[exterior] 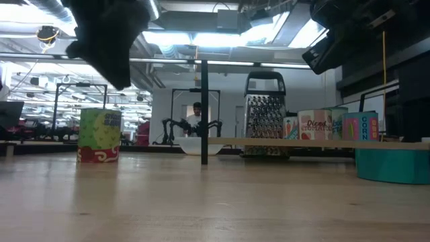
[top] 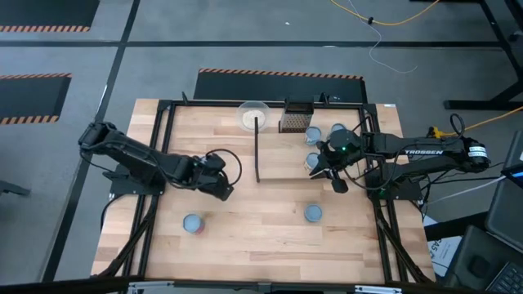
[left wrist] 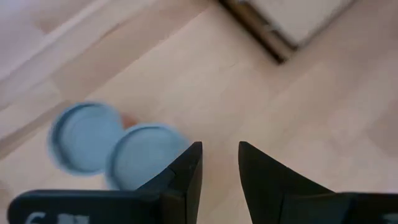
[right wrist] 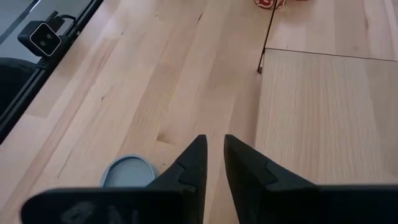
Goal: Pick and place cans onto a shelf
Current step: Put the canned spaghetti sauce on the shelf
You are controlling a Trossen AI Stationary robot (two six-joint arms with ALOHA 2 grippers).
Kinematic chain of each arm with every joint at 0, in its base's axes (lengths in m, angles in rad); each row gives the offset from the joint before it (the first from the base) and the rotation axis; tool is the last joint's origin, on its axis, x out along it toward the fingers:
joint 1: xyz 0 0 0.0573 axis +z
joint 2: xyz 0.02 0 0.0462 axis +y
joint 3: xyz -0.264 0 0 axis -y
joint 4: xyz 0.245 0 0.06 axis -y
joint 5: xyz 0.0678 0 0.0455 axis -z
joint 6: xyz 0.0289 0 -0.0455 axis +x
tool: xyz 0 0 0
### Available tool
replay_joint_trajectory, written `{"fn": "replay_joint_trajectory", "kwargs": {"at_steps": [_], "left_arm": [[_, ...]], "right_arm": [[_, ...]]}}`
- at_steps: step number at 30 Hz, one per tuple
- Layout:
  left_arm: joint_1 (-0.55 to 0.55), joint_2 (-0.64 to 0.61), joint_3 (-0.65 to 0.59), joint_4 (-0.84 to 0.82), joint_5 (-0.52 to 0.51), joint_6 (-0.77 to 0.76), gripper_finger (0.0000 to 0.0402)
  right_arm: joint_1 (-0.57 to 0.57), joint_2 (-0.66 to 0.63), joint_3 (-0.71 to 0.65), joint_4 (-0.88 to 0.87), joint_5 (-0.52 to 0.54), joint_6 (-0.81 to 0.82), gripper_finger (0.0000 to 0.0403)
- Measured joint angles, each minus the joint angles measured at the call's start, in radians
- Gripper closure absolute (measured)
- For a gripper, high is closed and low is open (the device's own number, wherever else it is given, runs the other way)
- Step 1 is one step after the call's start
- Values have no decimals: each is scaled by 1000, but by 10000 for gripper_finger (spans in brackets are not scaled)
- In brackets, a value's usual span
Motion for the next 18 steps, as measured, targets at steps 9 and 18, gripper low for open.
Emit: {"fn": "replay_joint_trajectory", "kwargs": {"at_steps": [9, 18], "left_arm": [[51, 83, 0, -42, 27, -39, 305], [71, 157, 0, -49, 63, -39, 305]], "right_arm": [[0, 1, 0, -2, 0, 0, 343], [0, 1, 0, -2, 0, 0, 343]]}}
